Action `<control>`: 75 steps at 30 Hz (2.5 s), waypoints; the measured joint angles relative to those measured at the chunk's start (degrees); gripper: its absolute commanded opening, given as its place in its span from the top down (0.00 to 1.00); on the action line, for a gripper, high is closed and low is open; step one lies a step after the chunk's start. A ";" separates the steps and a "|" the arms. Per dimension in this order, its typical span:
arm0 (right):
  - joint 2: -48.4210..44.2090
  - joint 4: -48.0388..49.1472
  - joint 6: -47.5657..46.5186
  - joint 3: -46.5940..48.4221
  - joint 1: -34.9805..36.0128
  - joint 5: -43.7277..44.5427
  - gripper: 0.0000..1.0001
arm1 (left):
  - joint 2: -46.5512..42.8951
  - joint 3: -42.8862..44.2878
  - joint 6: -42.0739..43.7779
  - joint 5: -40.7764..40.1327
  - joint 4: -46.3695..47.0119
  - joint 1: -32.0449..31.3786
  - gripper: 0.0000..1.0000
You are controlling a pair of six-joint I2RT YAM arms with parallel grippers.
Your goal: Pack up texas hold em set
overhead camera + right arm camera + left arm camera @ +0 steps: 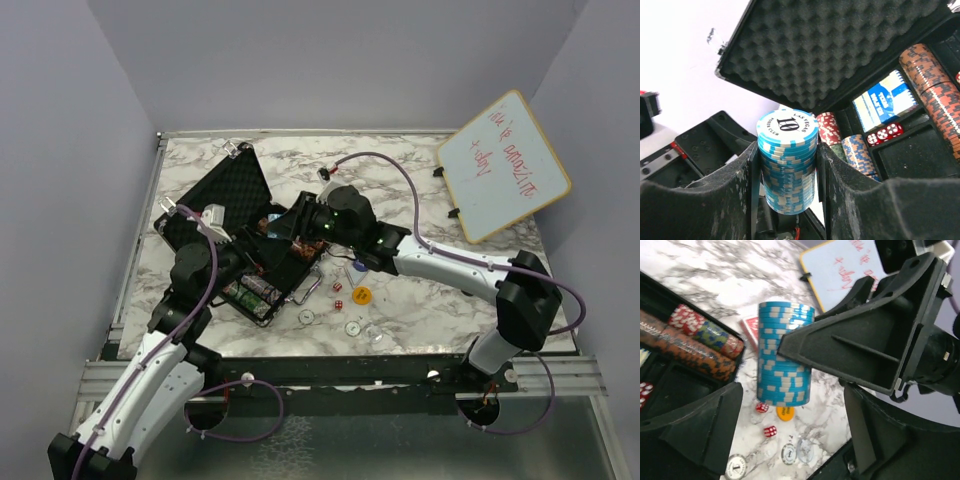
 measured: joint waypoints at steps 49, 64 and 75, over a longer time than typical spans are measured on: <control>51.23 -37.51 -36.13 59.91 4.55 -12.17 0.79 | -1.27 30.27 26.03 -43.28 -21.00 -0.04 0.01; 54.49 -44.37 -36.96 65.85 4.63 -14.43 0.31 | -2.12 28.89 25.97 -41.64 -19.74 0.13 0.01; 52.09 -40.41 -35.60 61.42 4.68 -16.39 0.23 | -1.14 28.70 25.94 -40.79 -19.58 0.39 0.01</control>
